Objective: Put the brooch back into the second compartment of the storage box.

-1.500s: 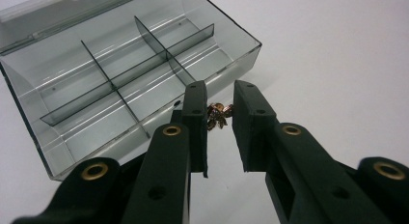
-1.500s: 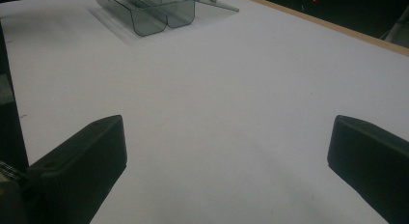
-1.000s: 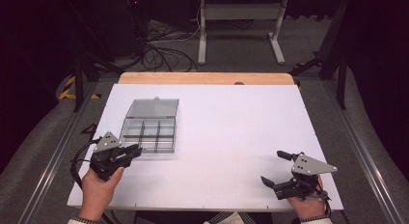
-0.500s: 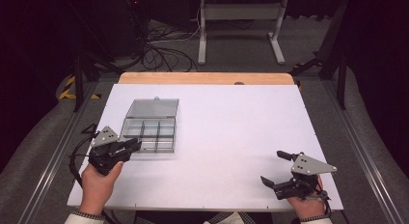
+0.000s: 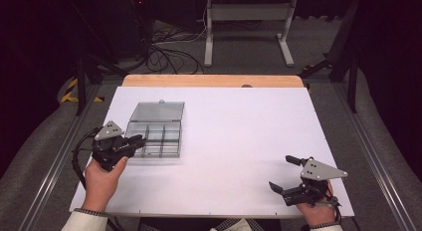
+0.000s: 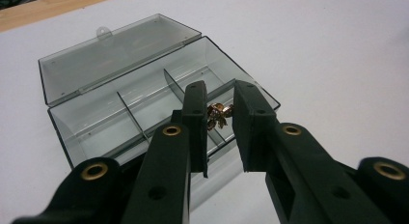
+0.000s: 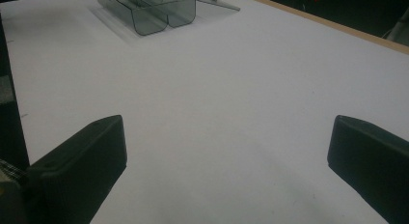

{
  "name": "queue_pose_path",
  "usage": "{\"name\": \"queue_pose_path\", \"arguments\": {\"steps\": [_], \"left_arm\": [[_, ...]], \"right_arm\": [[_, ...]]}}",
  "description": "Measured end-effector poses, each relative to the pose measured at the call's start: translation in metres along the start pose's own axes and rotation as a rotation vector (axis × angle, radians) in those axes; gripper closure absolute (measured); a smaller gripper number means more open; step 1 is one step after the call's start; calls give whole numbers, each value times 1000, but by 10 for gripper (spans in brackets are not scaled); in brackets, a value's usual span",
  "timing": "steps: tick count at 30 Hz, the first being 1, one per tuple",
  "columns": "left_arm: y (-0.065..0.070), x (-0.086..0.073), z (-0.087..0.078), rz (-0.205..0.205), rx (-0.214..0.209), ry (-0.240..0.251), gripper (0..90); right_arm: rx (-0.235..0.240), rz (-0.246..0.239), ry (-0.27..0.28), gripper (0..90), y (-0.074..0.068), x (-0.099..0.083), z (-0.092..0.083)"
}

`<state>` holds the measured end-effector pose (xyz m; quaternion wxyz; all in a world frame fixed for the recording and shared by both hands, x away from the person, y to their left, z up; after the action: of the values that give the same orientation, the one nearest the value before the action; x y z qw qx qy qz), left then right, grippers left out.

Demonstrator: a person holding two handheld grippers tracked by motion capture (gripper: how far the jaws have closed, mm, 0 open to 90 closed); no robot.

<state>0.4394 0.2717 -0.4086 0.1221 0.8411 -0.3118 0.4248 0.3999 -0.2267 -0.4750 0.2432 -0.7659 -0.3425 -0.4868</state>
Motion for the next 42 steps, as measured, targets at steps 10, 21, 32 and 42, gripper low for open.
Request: {"name": "queue_pose_path", "arguments": {"steps": [10, 21, 32, 42], "left_arm": [[-11, 6, 6, -21, 8, -8, 758], [-19, 14, 15, -21, 25, -25, 758], [-27, 18, 27, -49, 15, -32, 758], [-32, 23, 41, -65, 12, -47, 758]], "right_arm": [[2, -4, -1, 7, 0, 0, 0], [3, -4, -1, 7, 0, 0, 0], [1, -7, -4, 7, 0, 0, 0], [4, -4, -6, 7, 0, 0, 0]]}}
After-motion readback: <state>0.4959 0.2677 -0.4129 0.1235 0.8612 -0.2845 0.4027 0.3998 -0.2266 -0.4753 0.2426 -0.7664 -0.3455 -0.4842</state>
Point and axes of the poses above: each handheld gripper's, and its own axes: z roughly forward along the jaws, x roughly out of its top, y roughly to its right, the point moved 3 cm from there along z, roughly forward along the jaws, and after that the axes turned 6 degrees about z, right-handed, at the moved point
